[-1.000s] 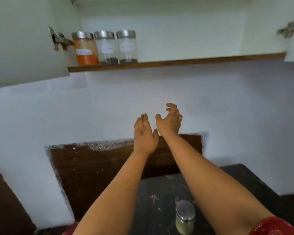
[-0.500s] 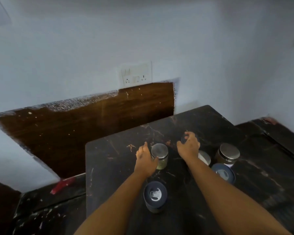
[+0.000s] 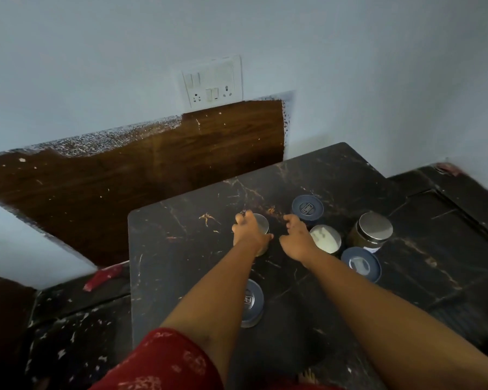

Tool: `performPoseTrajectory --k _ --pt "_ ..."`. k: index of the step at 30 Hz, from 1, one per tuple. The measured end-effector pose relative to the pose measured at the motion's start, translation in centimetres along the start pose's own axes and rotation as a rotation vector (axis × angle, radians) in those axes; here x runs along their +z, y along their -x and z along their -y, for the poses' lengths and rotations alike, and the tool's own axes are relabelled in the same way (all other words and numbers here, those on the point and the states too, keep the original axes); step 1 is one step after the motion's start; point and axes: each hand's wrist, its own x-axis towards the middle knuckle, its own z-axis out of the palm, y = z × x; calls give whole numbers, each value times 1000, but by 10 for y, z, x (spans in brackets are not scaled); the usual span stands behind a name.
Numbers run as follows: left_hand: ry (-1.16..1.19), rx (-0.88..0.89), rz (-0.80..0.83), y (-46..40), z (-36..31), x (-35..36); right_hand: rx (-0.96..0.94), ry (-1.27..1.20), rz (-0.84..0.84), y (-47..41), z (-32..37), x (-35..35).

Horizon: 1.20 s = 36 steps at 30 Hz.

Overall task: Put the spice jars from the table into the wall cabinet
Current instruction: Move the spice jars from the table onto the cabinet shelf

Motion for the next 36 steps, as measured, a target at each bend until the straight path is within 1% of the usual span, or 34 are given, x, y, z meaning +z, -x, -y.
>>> performPoseTrajectory --k 2,3,4,5,6,7,9,11,12,13,14,16,18,19,21,23,24,25,27,30,34,36 --pt "45 11 -21 -3 3 -3 13 -69 -9 -6 8 -10" --pt "115 18 -49 -6 4 -7 12 -99 -4 -10 14 -18" --pt "227 25 -66 -8 8 -12 26 -138 10 -11 18 -22" --pt "395 22 -76 -8 11 -19 44 -187 45 -11 24 -28" --pt "602 20 -62 -7 12 -27 52 -239 119 -12 28 -35" --pt "803 15 -20 -6 11 -34 51 -291 228 -12 32 -42" --pt "1112 26 91 -2 8 -51 45 -381 520 -12 39 -54" --pt "1302 79 155 3 6 -63 42 -464 751 -10 48 -59" --pt "1378 106 177 5 6 -67 35 -511 813 -10 52 -59" --pt "1444 119 194 7 5 -68 23 -552 842 -10 55 -57" --pt "1498 118 211 9 3 -69 9 -591 845 -11 58 -55" --pt "1524 59 150 12 -2 -68 3 -690 795 -15 63 -51" --pt "1405 -51 22 11 -5 -63 6 -743 715 -18 65 -48" --pt "1343 -85 -29 13 -8 -61 -14 -715 665 -19 65 -46" --pt "1307 -84 -64 17 -12 -54 -84 -548 556 -19 70 -42" --pt "1391 -78 -49 21 -16 -50 -145 -412 461 -22 71 -33" --pt "1438 -74 -53 24 -19 -51 -158 -409 440 -23 73 -30" --pt "1474 -67 -68 24 -18 -50 -169 -447 447 -19 76 -31" --pt "1517 -73 -110 24 -19 -50 -174 -552 510 -13 81 -36" --pt "1540 -69 -137 27 -20 -51 -192 -581 558 -15 75 -43" --pt "1549 -48 -86 35 -21 -51 -178 -570 506 -11 69 -43" --pt "1540 -42 -55 40 -25 -51 -209 -548 487 -8 71 -43"
